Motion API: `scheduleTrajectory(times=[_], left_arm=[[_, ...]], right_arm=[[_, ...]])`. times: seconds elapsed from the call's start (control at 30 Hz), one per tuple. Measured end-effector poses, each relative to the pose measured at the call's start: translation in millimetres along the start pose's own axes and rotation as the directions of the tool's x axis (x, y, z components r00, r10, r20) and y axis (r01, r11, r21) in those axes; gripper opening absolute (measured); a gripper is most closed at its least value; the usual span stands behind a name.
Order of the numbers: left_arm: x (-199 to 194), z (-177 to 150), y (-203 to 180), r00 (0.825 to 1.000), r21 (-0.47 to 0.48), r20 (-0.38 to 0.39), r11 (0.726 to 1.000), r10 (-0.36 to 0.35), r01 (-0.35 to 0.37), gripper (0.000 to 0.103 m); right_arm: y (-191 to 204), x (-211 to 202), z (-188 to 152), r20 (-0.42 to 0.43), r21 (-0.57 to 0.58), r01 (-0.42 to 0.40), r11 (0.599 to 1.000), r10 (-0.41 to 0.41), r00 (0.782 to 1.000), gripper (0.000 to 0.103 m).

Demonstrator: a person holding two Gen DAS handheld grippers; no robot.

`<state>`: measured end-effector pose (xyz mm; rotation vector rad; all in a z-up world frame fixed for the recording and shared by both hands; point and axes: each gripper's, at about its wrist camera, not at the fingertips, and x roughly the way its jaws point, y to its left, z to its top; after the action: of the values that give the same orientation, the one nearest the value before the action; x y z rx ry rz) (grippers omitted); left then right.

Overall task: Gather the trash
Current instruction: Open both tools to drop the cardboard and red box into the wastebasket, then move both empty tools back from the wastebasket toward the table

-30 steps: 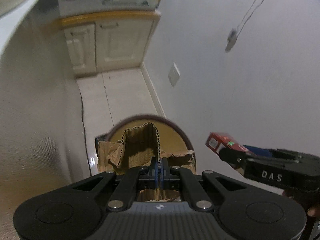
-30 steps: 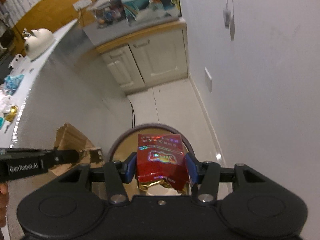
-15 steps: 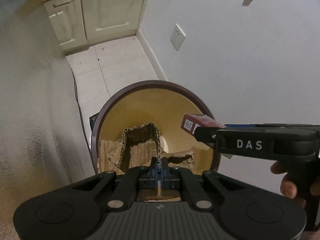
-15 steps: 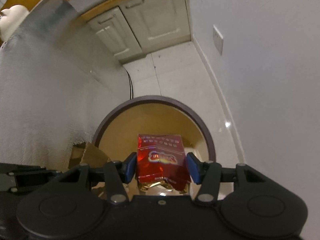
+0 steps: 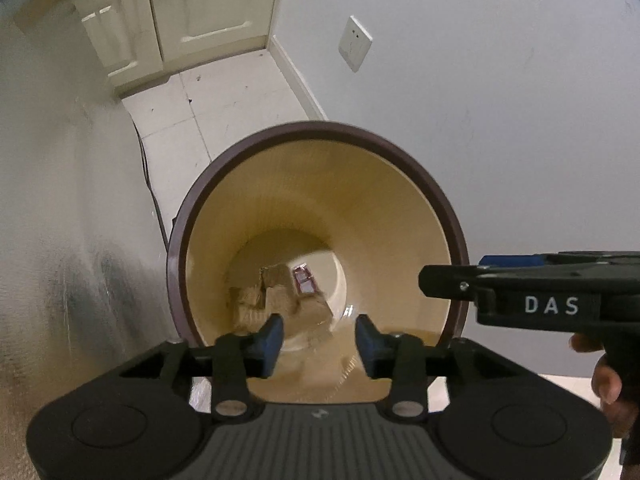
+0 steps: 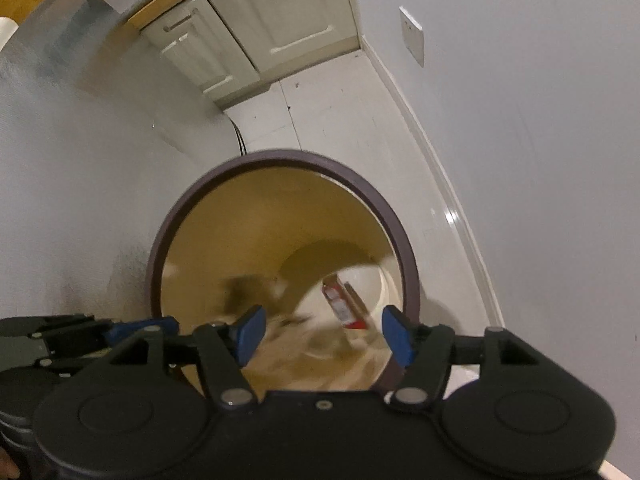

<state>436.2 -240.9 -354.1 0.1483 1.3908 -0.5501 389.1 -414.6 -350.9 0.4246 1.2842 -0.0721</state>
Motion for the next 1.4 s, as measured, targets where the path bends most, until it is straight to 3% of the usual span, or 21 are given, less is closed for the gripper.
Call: scheduleTrajectory(times=[0.33,0.57,0.67,0.8,1.4], left_arm=[[-20,-18,6,0.999,-0.042,0.016,0.998,0.038,-0.038,0.078],[-38,-27,9,0.997,-0.07,0.029,0.995,0.073,-0.071,0.094],[-47,-30,9,0.995,-0.082,0.038,0.993,0.09,-0.087,0.101],[-60,-35,8,0.993,-0.078,0.054,0.992,0.104,-0.099,0.103],[-117,-67,2,0.98,-0.164,0.115,0.977,0.16,-0.14,0.103]], right_arm=[[-5,-15,-15,-0.001,-0.053,-0.01,0.999,0.01,1.0,0.071],[-5,-32,-18,0.018,-0.121,0.001,0.993,0.001,1.0,0.084],[-4,-41,-18,0.035,-0.144,0.018,0.989,-0.013,0.999,0.094],[-6,-53,-19,0.058,-0.158,0.017,0.987,-0.008,0.998,0.102],[-2,-103,-38,0.122,-0.222,0.068,0.973,-0.041,0.992,0.103]])
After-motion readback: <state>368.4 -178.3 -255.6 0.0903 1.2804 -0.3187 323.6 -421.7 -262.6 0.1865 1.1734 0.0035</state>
